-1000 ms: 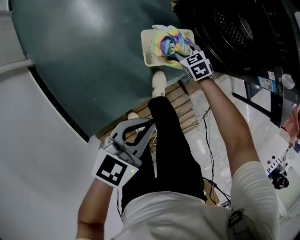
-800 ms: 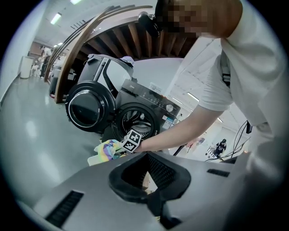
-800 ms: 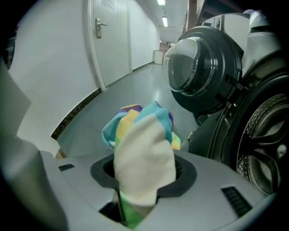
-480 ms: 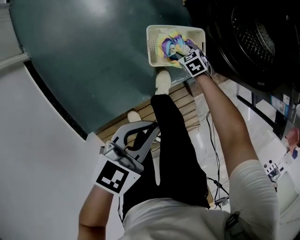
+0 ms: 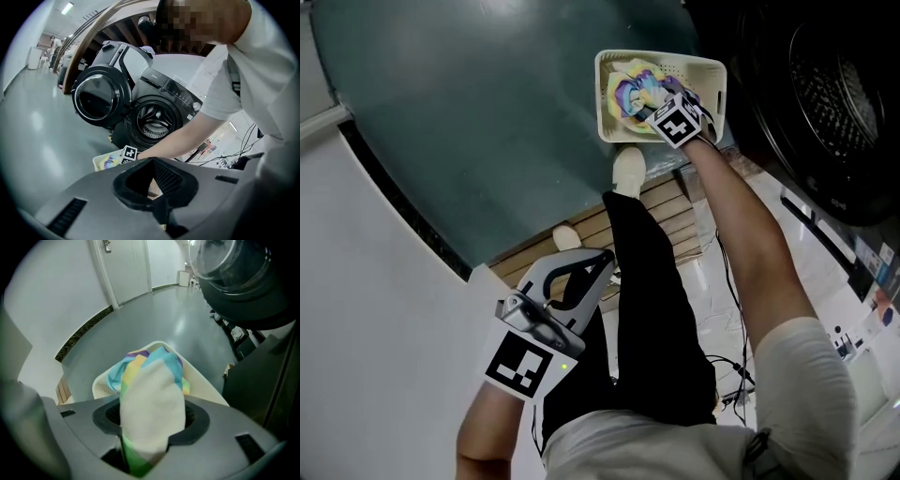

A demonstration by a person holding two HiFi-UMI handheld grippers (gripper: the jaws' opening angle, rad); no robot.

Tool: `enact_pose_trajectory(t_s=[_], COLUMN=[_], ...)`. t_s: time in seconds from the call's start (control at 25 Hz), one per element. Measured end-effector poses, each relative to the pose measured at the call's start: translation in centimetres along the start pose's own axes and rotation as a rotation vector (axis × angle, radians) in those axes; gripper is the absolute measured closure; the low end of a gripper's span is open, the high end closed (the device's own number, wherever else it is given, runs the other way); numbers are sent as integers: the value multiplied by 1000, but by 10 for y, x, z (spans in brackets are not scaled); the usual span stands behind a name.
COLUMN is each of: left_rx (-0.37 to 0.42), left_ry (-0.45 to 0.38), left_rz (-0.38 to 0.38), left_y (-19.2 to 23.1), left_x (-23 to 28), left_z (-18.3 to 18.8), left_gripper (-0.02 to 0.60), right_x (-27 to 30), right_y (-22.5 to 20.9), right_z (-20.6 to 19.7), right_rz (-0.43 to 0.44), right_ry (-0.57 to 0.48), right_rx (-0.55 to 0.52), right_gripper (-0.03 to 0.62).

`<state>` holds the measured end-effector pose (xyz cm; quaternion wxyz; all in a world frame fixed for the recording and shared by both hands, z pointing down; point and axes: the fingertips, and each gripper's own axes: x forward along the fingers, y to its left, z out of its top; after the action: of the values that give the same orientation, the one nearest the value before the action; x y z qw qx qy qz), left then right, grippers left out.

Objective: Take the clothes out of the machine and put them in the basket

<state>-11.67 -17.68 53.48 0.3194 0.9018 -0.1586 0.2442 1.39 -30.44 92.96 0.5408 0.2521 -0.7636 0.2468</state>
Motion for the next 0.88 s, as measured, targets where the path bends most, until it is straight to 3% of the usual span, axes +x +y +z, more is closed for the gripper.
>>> enact_pose_trajectory(t_s=[0.16, 0.4, 0.64, 0.88], left_rx=[-21, -19, 14, 62], left_ry=[4, -3, -16, -43], left_rz=[-5, -8, -21, -36], left_y=[9, 17, 6, -28], left_x=[9, 13, 6, -17], left_z=[1, 9, 24, 49], left_gripper=[584, 584, 584, 584], right_x=[18, 12, -24, -79], right_y=[0, -8, -13, -3], right_z=[-2, -8, -13, -20], right_rz=[19, 14, -13, -37], right_ry=[29, 42, 26, -22], right_rx=[-6, 18, 46, 172], right_gripper=[348, 347, 347, 349])
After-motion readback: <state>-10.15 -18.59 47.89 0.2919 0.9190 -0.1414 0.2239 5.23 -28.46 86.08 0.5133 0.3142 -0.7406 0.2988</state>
